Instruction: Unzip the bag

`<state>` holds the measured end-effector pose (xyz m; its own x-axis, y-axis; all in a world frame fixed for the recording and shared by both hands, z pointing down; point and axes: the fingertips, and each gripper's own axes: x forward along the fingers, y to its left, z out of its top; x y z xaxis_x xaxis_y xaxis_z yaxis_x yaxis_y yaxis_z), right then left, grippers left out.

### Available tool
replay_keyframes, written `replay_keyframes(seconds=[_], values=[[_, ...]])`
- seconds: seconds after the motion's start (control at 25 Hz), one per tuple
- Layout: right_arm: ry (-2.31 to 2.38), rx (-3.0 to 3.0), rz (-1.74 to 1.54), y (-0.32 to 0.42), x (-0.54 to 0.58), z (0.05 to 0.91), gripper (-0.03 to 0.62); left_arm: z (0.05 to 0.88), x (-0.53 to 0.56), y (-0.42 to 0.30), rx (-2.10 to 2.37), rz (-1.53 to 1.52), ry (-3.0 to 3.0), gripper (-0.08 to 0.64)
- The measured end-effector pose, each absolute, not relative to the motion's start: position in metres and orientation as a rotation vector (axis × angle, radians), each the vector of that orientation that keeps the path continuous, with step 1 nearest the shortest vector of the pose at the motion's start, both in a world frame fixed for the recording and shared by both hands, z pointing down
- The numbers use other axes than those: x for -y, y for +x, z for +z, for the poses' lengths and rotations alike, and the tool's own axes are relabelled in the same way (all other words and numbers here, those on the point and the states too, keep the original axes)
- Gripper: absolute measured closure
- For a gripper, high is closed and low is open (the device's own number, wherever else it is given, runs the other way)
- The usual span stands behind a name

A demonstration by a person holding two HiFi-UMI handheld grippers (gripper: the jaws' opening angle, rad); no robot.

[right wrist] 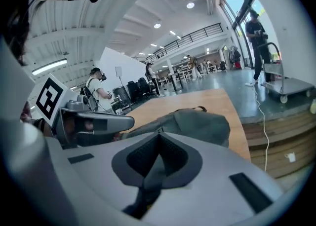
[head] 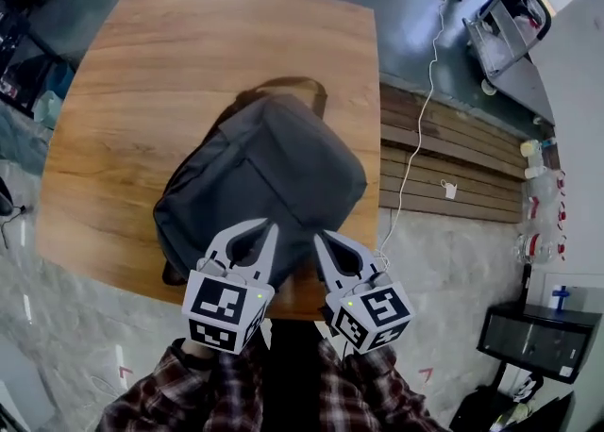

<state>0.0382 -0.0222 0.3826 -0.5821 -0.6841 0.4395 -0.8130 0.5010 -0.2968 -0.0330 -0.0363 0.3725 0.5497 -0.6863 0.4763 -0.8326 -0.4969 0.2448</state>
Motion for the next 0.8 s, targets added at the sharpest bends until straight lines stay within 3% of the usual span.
replay_keyframes(seconds=[0.44, 0.8], values=[[1.253, 2.411, 0.934, 0.059, 0.002, 0.462, 0.584, 0.497, 0.023, -0.005, 1.073, 0.754, 2.220, 0.552], [1.300, 2.360, 1.005, 0.079, -0.001, 0.484, 0.584, 0.531, 0.033, 0.006, 1.005, 0.787, 2.207, 0.552]])
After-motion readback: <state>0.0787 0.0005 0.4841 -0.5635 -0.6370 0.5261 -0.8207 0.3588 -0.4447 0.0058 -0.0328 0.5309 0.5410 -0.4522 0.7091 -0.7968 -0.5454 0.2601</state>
